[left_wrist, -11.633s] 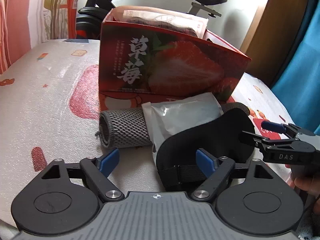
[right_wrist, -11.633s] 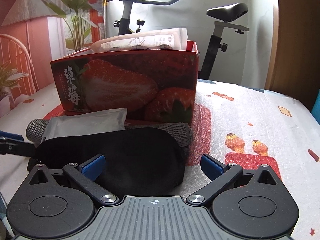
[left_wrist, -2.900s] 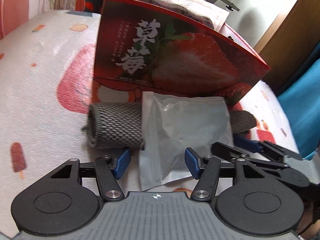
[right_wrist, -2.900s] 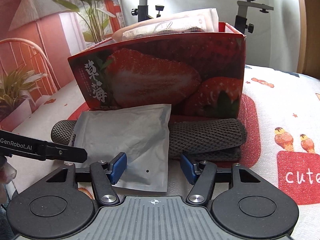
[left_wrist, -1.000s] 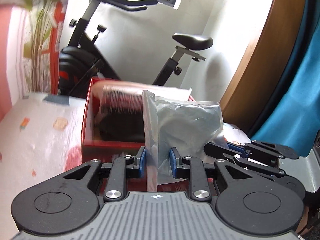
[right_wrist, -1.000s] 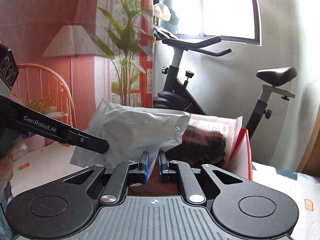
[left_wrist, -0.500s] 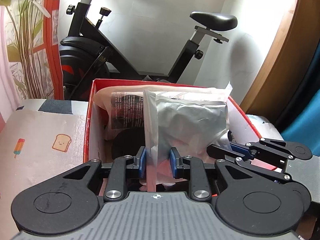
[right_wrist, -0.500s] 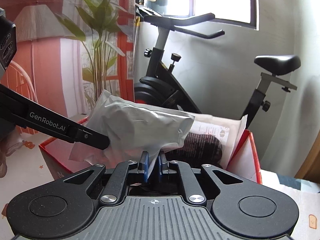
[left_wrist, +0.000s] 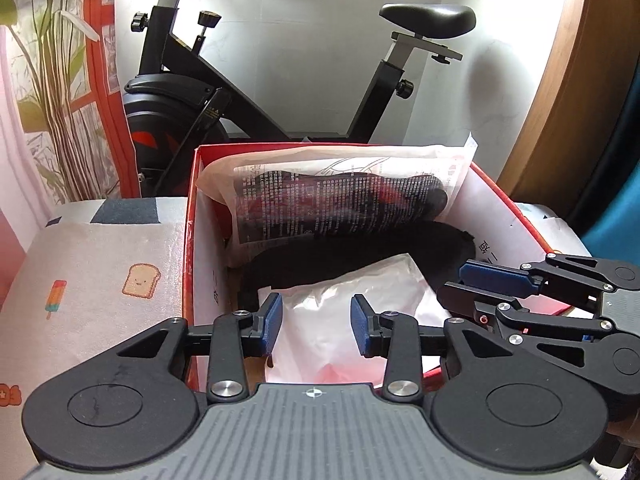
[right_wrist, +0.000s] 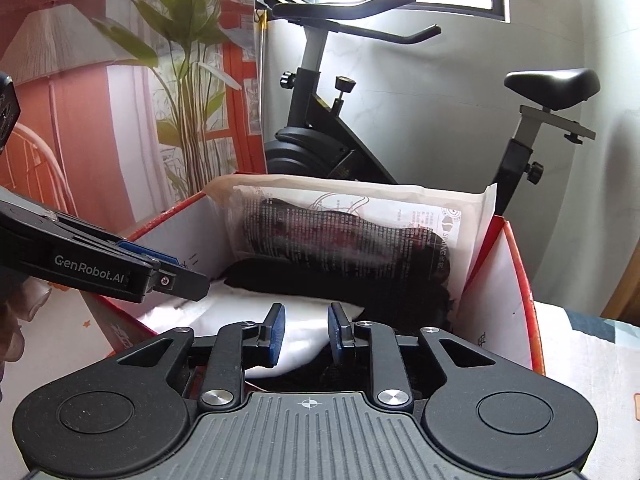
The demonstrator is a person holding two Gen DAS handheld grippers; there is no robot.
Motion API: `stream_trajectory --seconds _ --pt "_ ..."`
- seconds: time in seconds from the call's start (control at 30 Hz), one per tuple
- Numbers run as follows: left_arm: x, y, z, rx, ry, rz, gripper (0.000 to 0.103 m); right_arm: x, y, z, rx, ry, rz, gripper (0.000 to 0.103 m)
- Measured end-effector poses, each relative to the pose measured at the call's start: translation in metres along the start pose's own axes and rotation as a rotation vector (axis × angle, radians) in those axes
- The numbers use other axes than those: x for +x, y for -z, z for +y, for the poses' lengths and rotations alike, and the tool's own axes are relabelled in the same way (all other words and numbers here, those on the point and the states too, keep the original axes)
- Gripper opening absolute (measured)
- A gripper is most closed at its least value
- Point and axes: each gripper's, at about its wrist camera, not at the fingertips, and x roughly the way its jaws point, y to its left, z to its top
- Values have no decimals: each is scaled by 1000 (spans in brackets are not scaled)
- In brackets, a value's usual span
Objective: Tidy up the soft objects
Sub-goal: 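Lower the pouch into the red box and open the left tool, then move the left tool back to the grey mesh sleeve beside the box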
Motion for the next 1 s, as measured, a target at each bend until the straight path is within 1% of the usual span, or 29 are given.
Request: stream_trajectory --seconds 0.03,0.07,0.1,0.13,0.17,0.2,0.23,0.3,0.37,0.43,0.5,0.57,0.7,0.9,1.0 --pt "-4 0 -1 7 -3 -8 51 -5 -1 1 -3 5 -6 25" --pt "-9 0 -2 15 -11 -19 55 -9 -2 2 -5 10 -11 31" --pt "-15 -1 -3 20 -17 -32 64 -16 -3 3 -3 18 -21 36" --pt "-22 -1 -5 20 -17 -50 69 -21 -3 4 3 24 -31 49" --pt "-29 0 -6 18 -9 -69 78 -28 -4 5 9 32 -46 61" --pt "-35 0 -6 18 -7 -88 90 -34 -5 5 13 35 -57 65" --pt "-43 1 -9 24 -21 -110 97 -41 -5 5 14 35 -64 70" --pt "-58 4 -15 45 -69 -158 98 -54 -5 7 8 44 -78 78" --pt "-73 7 -21 74 -99 -196 100 -69 -4 8 14 62 -106 95" --pt "-87 8 -26 85 -121 -220 103 -85 -4 5 35 69 -138 103" --pt "-101 12 -29 89 -130 -248 103 -99 -3 4 55 69 -162 103" --pt "-115 17 -34 98 -145 -273 103 -113 -2 3 69 89 -178 103" --pt "-138 30 -43 109 -173 -311 103 -140 6 1 103 90 -217 103" --pt "-172 59 -55 90 -183 -370 103 -176 25 6 131 115 -273 103" --pt "-186 78 -60 76 -192 -386 103 -189 36 12 134 144 -290 103"
